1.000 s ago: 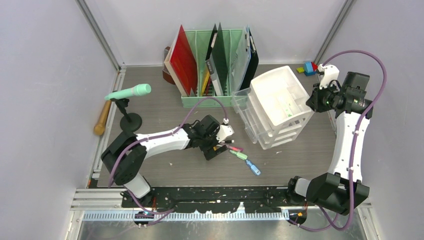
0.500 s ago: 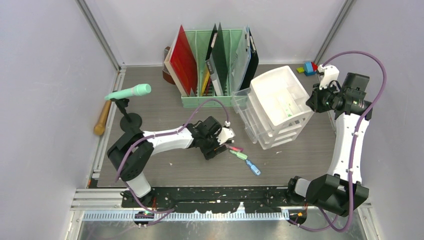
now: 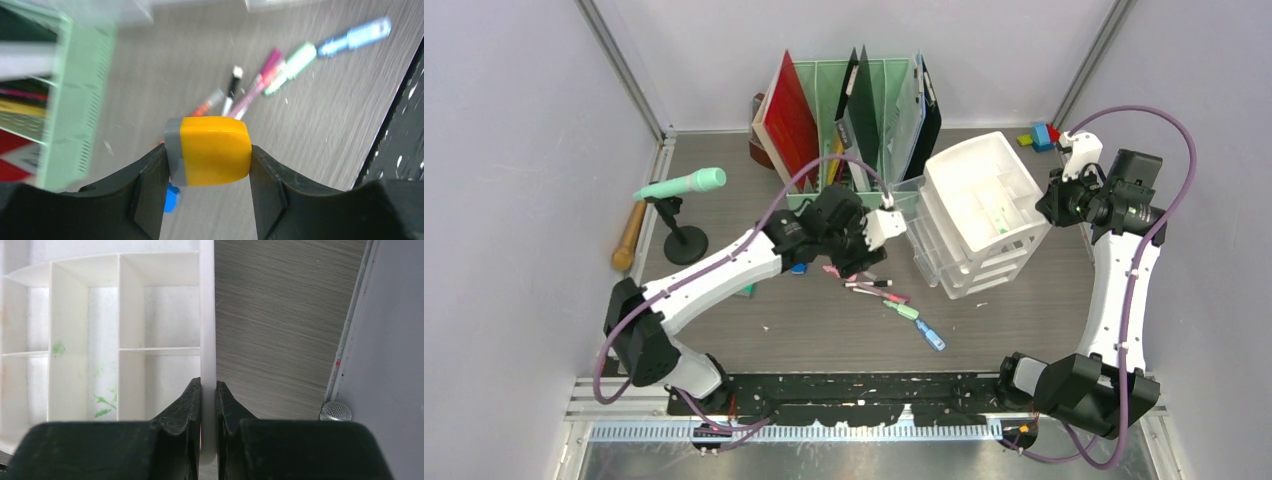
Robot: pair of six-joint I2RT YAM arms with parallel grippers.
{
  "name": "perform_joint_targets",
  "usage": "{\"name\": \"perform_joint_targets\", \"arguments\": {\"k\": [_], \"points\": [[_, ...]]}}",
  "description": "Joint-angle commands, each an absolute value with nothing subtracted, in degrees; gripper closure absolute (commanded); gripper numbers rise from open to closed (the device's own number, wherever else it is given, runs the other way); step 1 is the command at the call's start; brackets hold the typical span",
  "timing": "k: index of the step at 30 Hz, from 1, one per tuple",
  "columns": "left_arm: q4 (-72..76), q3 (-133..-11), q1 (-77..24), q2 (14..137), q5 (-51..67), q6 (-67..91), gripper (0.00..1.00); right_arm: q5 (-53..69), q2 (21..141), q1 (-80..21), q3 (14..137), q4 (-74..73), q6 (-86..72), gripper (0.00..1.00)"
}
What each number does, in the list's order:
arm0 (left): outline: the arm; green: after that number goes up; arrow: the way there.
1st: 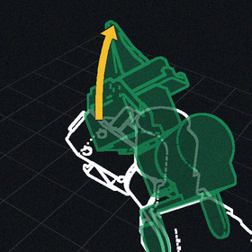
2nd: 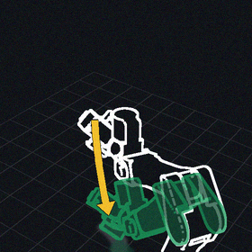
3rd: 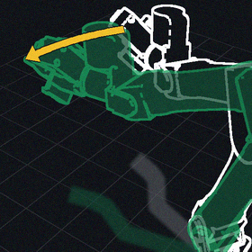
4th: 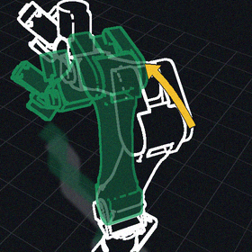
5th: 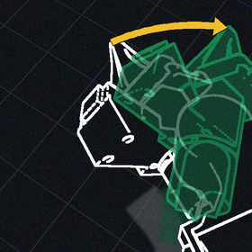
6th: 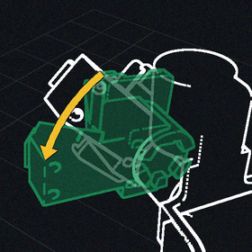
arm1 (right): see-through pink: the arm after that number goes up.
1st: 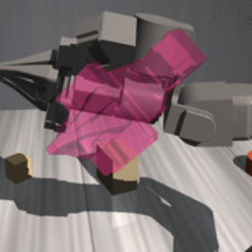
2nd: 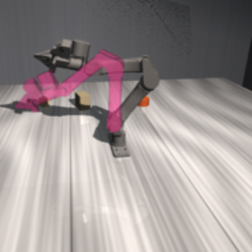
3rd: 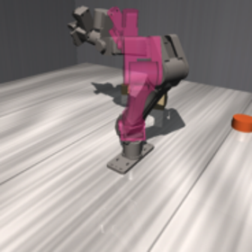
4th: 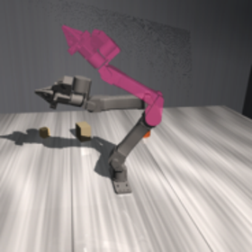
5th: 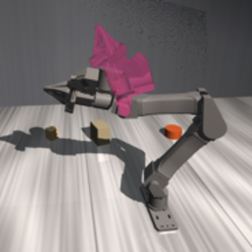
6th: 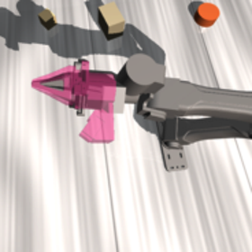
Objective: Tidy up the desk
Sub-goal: Pick up the stationery from the center of the board, then place the stationery in the drawer.
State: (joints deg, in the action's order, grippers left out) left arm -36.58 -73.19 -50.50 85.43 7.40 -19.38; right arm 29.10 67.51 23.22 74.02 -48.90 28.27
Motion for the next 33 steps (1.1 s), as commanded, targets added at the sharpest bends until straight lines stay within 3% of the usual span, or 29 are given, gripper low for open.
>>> {"name": "perform_joint_targets", "arguments": {"k": [1,13,19,26,33], "points": [[-36.67,-83.42,-50.54,84.43,9.17,-20.77,0.55,27.38,67.72,23.27,71.84,-50.11,26.35,0.86],[-31.52,-106.98,-50.80,103.77,9.50,-14.21,0.50,27.78,67.77,22.57,72.20,-50.46,25.66,0.86],[-32.46,-112.42,-50.89,109.78,7.81,-13.67,0.39,27.78,67.51,22.54,72.10,-50.53,25.80,0.86],[-32.49,-112.88,-50.89,106.68,4.63,-14.81,0.20,28.13,67.75,22.43,71.30,-50.05,25.79,0.86],[-34.02,-103.76,-50.82,93.51,-1.84,-18.36,0.14,28.64,67.45,22.44,70.57,-49.22,25.39,0.86]]}}
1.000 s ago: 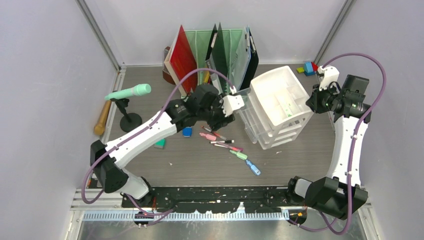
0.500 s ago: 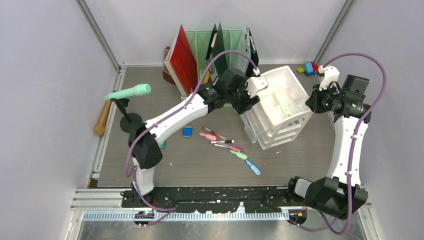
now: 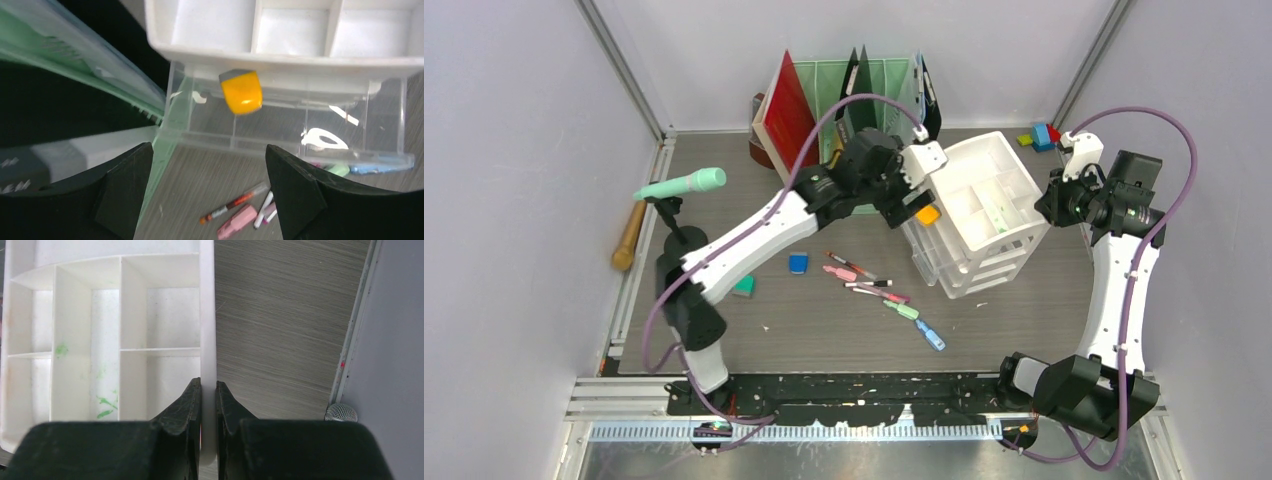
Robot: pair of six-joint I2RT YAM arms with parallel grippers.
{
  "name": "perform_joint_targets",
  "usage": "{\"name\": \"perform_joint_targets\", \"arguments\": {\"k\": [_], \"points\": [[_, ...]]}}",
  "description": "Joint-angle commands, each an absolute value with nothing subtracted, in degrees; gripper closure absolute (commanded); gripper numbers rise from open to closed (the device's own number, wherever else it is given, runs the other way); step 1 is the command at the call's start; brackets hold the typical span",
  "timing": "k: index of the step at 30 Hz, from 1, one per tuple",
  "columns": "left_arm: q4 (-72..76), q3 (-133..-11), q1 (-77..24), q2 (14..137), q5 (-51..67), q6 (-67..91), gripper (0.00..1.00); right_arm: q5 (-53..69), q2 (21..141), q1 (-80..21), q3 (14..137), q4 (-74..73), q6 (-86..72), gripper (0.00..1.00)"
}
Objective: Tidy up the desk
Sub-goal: Place the stationery in the drawer.
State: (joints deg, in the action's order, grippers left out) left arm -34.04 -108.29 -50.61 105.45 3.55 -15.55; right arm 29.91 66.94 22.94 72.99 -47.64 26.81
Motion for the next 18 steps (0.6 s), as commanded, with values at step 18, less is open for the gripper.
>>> {"name": "perform_joint_targets", "arguments": {"k": [18], "points": [[-31.98,-55.29,-37.32,73.90,-3.38,-46.41,0.04,30.27,67.17,22.36,70.66,-48.41,24.06,0.85]]}}
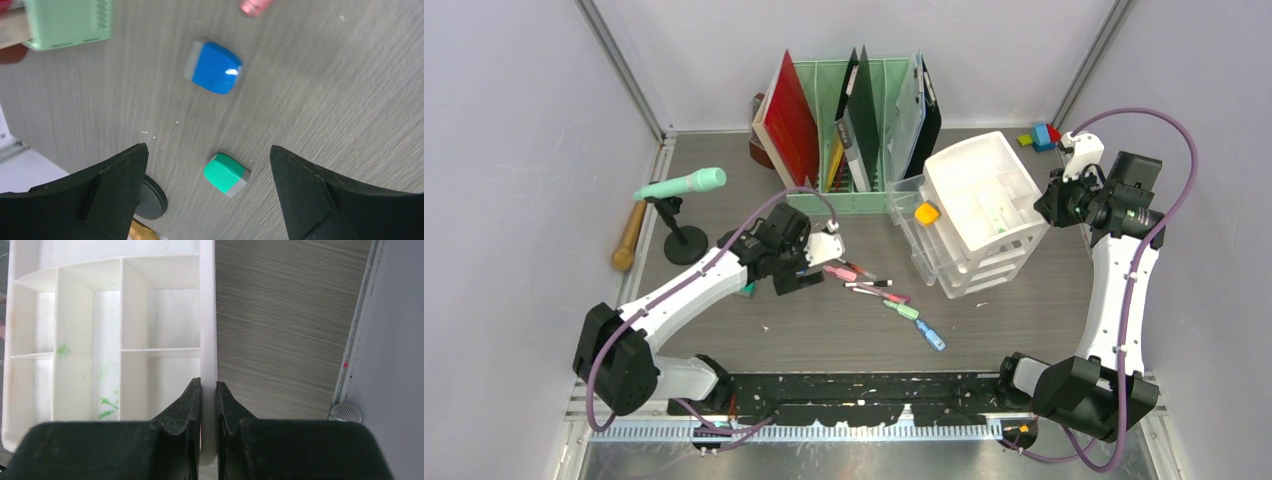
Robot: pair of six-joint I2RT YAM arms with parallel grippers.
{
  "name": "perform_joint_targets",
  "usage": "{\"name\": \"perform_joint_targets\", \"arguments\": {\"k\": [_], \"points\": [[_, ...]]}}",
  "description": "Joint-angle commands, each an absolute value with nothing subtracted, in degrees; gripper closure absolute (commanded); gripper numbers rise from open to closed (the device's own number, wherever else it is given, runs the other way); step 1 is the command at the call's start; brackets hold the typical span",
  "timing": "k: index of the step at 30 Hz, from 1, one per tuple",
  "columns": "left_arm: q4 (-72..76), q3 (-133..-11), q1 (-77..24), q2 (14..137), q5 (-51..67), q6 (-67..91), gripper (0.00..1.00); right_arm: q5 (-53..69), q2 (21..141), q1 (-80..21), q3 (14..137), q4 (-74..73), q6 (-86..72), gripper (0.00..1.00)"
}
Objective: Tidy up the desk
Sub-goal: Place the stationery in the drawer, then pick up the stationery from the center of the board.
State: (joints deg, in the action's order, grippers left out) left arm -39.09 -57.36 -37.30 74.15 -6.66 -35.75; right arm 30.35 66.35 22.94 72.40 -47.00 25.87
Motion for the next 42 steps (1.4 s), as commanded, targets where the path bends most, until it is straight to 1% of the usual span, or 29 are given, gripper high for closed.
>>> {"name": "perform_joint_targets", "arguments": {"k": [1,8,13,19,24,28,30,32,35,36,37,40,42], "points": [[-31.35,-54.69,-37.12,74.69,-2.36,-48.51,0.04,30.13,67.22,22.39,70.66,-48.51,24.12,0.85],[-30.90,-57.29,-33.75,84.68,2.01,-57.29,0.04,29.92,67.68,22.33,69.88,-48.41,24.62,0.85],[-34.24,-60.80,-31.75,90.66,5.38,-61.43,0.06,29.89,68.38,22.39,69.46,-48.15,25.09,0.85],[-33.17,-63.62,-31.28,95.66,5.63,-63.27,0.07,30.14,68.92,22.35,68.94,-47.99,25.52,0.85],[-35.02,-64.30,-31.20,98.47,6.30,-64.47,0.08,29.50,68.96,22.36,68.28,-47.88,26.26,0.85],[-36.63,-64.86,-31.20,100.81,6.16,-65.24,0.11,29.80,68.84,22.38,68.01,-47.60,26.17,0.85],[-36.55,-65.14,-31.20,101.64,5.65,-64.98,0.15,29.99,68.74,22.38,67.84,-47.47,26.06,0.85],[-36.90,-65.99,-31.20,102.14,5.76,-63.66,0.22,30.08,68.59,22.41,67.62,-47.53,26.01,0.85],[-39.23,-68.29,-31.35,101.70,6.86,-60.73,0.43,29.75,67.92,22.39,67.08,-47.53,26.25,0.85],[-40.11,-69.16,-31.60,101.13,7.20,-59.33,0.48,29.54,67.76,22.38,66.82,-47.54,26.47,0.85],[-41.38,-70.03,-32.02,100.39,7.54,-58.11,0.52,29.40,67.45,22.35,66.72,-47.50,26.66,0.85],[-42.62,-71.53,-34.63,96.45,8.35,-54.63,0.59,29.40,67.05,22.38,66.46,-47.46,26.61,0.85],[-42.58,-72.58,-37.64,92.73,8.15,-51.99,0.59,29.62,67.10,22.35,66.45,-47.46,26.44,0.85]]}}
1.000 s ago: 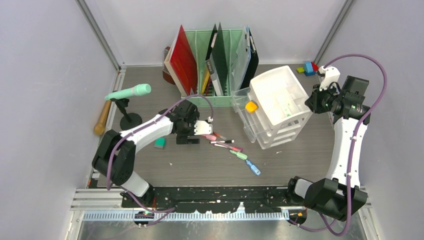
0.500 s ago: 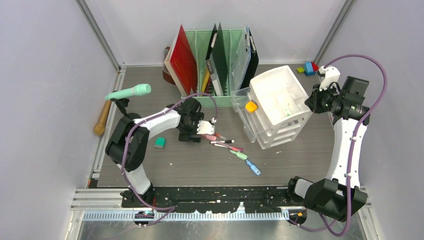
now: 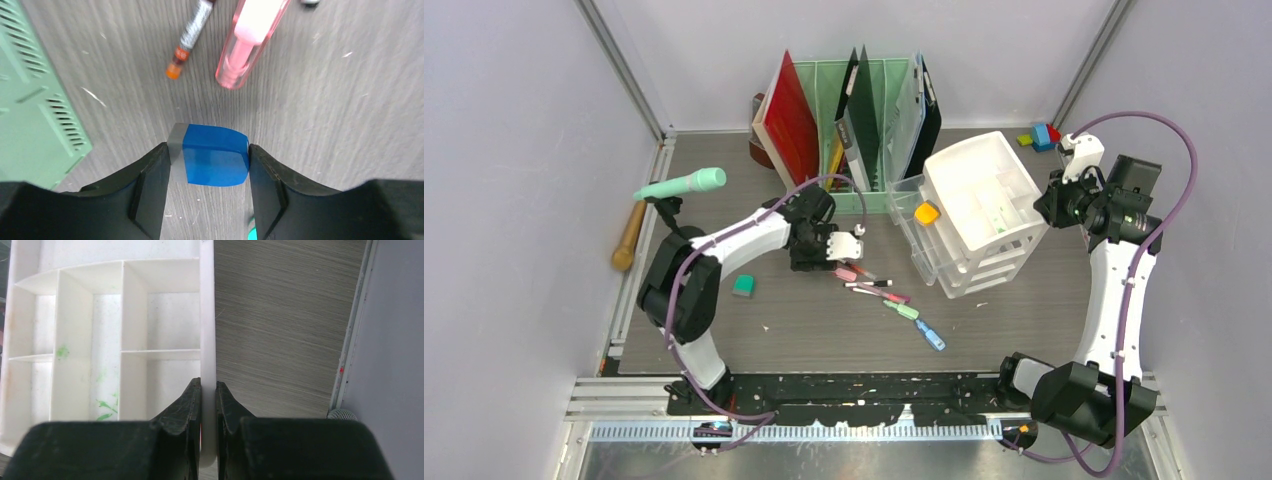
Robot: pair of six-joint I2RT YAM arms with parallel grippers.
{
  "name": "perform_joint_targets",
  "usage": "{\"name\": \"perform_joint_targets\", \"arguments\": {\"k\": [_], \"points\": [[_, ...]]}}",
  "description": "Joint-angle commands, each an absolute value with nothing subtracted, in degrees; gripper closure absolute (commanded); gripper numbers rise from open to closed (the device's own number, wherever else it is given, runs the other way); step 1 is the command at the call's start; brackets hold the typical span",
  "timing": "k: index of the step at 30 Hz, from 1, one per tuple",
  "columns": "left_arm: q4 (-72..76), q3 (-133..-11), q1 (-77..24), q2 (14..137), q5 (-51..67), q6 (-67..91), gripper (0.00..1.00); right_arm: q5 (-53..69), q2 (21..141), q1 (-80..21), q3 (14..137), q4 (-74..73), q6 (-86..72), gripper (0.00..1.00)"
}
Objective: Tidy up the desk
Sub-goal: Pick up the stationery from the center of the board, then place the stationery in the drawer.
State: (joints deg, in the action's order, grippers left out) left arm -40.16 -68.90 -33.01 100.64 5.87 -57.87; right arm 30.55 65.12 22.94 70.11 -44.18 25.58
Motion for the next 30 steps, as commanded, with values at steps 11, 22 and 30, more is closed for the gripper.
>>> {"name": "perform_joint_targets", "arguments": {"k": [11,22,30], "points": [[-39.90,-93.03,-52.36,89.51,7.58,-33.26,0.58,31.01,67.58,22.35,65.83,-46.94,24.73,0.85],[-37.95,-111.87,-56.67,104.57,11.57,-23.05,0.50,31.08,67.03,22.31,65.85,-47.62,24.76,0.86],[-38.32,-115.76,-57.92,108.95,8.97,-20.56,0.34,30.60,66.54,22.35,65.91,-47.97,25.12,0.85]]}}
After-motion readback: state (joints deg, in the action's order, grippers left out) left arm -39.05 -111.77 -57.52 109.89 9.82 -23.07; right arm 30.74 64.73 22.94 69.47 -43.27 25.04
